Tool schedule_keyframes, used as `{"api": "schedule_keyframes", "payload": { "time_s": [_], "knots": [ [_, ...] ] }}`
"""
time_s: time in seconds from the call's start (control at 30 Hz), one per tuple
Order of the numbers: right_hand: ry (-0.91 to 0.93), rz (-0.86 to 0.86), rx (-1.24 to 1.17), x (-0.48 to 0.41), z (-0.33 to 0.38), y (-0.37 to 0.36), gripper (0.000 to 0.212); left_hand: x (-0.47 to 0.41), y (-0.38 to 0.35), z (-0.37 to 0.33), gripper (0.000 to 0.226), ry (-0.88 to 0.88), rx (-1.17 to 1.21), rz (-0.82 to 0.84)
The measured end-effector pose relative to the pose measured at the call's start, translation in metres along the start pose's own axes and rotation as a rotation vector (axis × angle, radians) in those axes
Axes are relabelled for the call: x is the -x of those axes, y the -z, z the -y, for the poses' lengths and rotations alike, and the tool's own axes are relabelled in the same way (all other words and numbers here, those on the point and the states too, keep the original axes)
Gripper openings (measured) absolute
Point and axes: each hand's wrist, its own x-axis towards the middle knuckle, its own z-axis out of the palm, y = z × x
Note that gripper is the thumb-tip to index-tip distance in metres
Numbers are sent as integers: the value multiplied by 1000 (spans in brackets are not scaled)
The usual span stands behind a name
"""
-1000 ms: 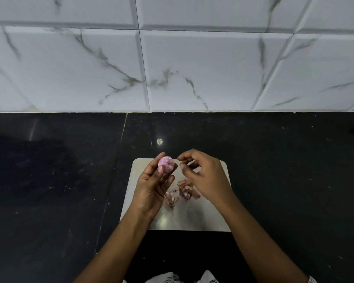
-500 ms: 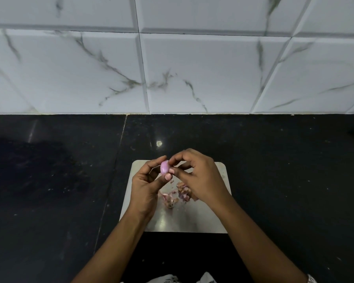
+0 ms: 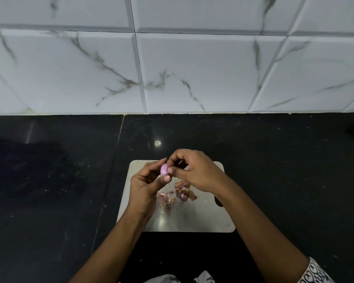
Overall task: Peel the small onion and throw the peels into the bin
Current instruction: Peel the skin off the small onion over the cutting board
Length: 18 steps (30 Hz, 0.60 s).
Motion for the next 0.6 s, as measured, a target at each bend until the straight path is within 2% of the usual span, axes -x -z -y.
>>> {"api": "schedule_keyframes", "payload": {
  "time_s": [0.13,0.2,0.33,0.43,0.53,0.6],
  "knots": [
    [47,-29,-27,8,-7,-4,4,1,-7,-2,60,63,84,-18],
    [39,-54,-43,13,-15,-7,10,0,-8,-3,61,87,127,-46],
    [16,-309,-93,16,-27,-7,18,-1,-7,-1,63,129,156,-63],
    [-45,-315,-64,14,-31,-8,24,-2,-2,5,63,202,239,-75],
    [-138,-260,167,12,-42,-17,23,1,-1,8,33,307,345,-103],
    [-205,-166,211,12,-50,-23,20,2,0,11,23,364,363,-149]
  ]
}}
